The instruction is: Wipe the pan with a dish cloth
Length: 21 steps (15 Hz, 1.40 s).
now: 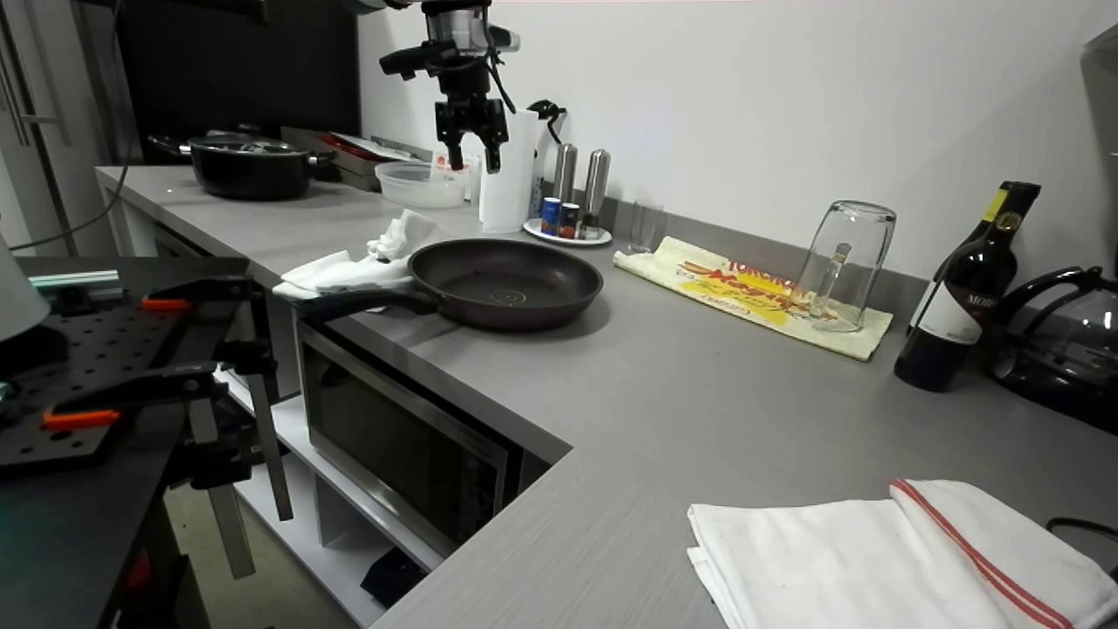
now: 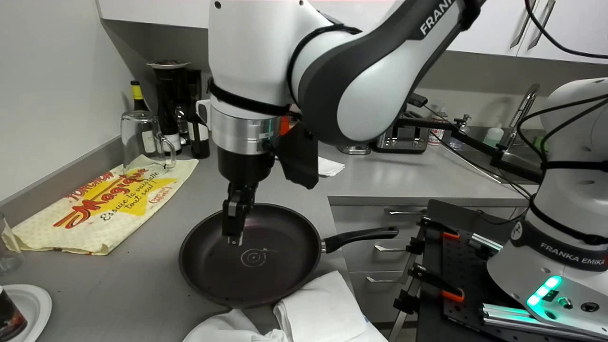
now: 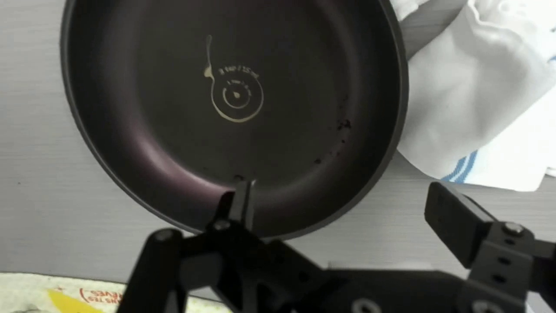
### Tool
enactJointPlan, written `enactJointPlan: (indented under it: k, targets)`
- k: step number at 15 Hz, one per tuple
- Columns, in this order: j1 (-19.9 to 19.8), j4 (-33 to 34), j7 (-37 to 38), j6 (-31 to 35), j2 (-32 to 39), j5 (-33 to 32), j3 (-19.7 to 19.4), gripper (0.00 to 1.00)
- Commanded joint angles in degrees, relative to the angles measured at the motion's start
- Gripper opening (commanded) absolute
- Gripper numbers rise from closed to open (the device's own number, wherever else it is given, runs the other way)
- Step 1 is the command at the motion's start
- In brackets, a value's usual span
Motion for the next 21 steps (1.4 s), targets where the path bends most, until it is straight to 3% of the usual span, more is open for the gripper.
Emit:
enactJointPlan:
  k: [1,5,9,10,14,21]
  targets:
    - [-5.6,-4.3,-8.1,-5.0,-6.8,8.0,3.0,1.00]
    - [-9.5,-5.7,-16.7,-9.3,-12.4,14.6,4.0,1.00]
    - [-10.6,-9.0,-23.4,-11.0,-20.5,18.1,4.1,1.00]
    - [-10.8,-5.6,-19.6,-9.6,-14.9,15.2,4.1,1.00]
    - [-10.7,-8.0,-21.7,-10.6,-19.6,16.6,4.2,1.00]
    - [-10.7,-8.4,-21.7,-10.6,-19.6,16.6,4.3,1.00]
